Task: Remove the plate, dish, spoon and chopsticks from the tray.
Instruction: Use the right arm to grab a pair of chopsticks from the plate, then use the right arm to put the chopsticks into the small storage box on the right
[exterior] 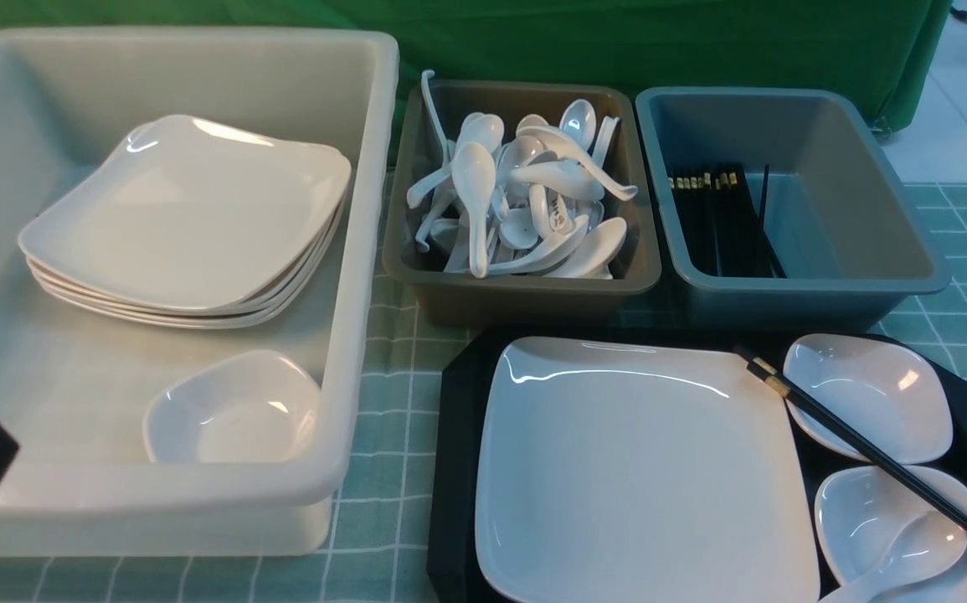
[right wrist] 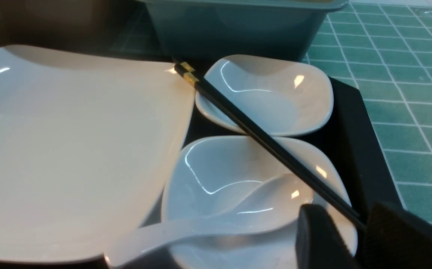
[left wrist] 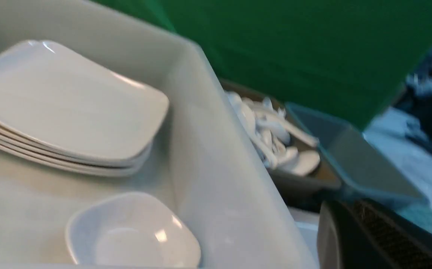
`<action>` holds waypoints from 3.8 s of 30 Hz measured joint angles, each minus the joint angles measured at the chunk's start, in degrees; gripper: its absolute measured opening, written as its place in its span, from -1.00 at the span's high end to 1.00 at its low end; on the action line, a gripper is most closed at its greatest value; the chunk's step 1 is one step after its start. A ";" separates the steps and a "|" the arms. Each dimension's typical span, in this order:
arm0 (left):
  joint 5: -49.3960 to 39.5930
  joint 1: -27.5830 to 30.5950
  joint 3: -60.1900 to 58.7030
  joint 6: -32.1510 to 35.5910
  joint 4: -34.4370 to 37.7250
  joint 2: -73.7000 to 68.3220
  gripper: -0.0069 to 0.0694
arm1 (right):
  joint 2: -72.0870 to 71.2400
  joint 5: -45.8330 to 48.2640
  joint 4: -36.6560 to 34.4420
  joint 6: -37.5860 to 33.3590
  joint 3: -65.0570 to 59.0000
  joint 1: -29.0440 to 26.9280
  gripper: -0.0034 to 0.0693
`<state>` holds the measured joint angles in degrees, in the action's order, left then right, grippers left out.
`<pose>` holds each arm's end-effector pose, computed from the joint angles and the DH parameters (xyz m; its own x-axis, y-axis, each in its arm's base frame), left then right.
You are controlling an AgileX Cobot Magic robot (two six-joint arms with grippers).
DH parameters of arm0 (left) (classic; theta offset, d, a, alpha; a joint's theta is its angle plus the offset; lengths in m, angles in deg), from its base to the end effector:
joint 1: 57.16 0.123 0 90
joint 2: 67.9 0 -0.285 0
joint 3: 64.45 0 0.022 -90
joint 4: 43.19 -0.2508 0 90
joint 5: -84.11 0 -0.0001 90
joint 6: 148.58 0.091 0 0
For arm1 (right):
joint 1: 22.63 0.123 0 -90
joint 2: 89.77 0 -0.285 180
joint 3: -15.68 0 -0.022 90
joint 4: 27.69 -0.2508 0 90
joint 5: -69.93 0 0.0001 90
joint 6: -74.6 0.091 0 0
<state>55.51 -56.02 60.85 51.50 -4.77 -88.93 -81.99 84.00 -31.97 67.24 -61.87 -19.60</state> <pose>0.0580 -0.0260 0.2950 -0.2190 -0.2478 -0.9437 0.2265 0.9279 -0.2962 0.0554 0.0046 0.1890 -0.1582 -0.0644 -0.9853 -0.0797 0.9954 -0.0523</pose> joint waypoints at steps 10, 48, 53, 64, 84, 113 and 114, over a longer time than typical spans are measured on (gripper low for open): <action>-3.64 -15.53 12.39 12.92 -0.92 -29.68 0.77 | 0.00 -3.46 -1.35 2.90 0.00 0.00 0.24; -6.77 -17.66 15.36 20.06 0.05 -8.61 0.77 | 88.75 33.12 3.65 -12.79 64.67 8.58 -0.02; -7.13 -17.66 15.37 20.06 -0.78 -6.50 0.77 | 95.65 31.84 -6.94 -22.59 66.39 4.49 -0.08; -7.01 -17.66 15.37 20.00 -1.38 -6.48 0.77 | 102.70 27.51 -9.82 -25.55 66.90 2.37 -0.08; -6.86 -17.66 15.37 19.81 -1.38 -6.48 0.77 | 104.21 25.04 -7.95 -28.28 66.96 2.37 0.04; -4.69 -17.66 15.37 19.87 -0.95 -6.48 0.77 | 88.75 27.20 -10.26 -25.09 69.72 10.13 0.50; -4.43 -17.66 15.37 19.87 -0.90 -6.48 0.77 | 88.70 26.19 -10.35 -24.49 70.41 10.04 0.50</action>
<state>51.09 -73.68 76.22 71.37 -5.67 -95.41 6.71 110.19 -42.32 42.74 8.54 -9.57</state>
